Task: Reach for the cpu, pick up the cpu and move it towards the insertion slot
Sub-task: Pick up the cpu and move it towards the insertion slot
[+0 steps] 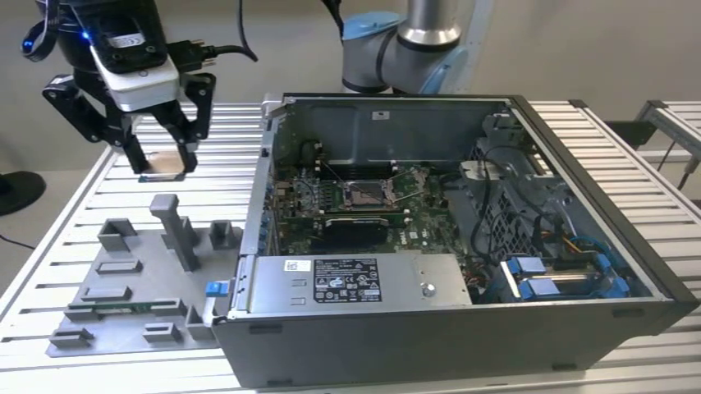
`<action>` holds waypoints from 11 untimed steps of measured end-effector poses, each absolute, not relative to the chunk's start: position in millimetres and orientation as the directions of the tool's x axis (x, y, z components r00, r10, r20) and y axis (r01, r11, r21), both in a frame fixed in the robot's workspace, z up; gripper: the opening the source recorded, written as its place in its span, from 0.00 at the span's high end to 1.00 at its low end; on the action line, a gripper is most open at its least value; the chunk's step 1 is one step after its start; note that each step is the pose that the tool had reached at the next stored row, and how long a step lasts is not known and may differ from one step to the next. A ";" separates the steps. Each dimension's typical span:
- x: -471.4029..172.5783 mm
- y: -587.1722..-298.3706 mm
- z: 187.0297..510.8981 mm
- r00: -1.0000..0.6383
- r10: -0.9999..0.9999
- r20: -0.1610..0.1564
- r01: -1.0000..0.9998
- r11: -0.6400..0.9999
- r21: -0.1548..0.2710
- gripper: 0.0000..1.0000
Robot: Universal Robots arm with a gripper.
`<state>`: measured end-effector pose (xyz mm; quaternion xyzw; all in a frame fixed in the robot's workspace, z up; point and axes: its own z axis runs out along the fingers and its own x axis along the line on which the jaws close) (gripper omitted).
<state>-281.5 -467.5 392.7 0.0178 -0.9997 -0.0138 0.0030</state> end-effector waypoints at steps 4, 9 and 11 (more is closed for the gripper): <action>-269.3 -467.5 392.8 -0.999 -0.035 0.006 -0.035 0.999 0.028 1.00; -254.3 -467.6 392.7 -0.999 -0.035 0.006 -0.035 0.999 0.028 1.00; -248.5 -467.6 392.8 -0.999 -0.035 0.006 -0.035 0.999 0.028 1.00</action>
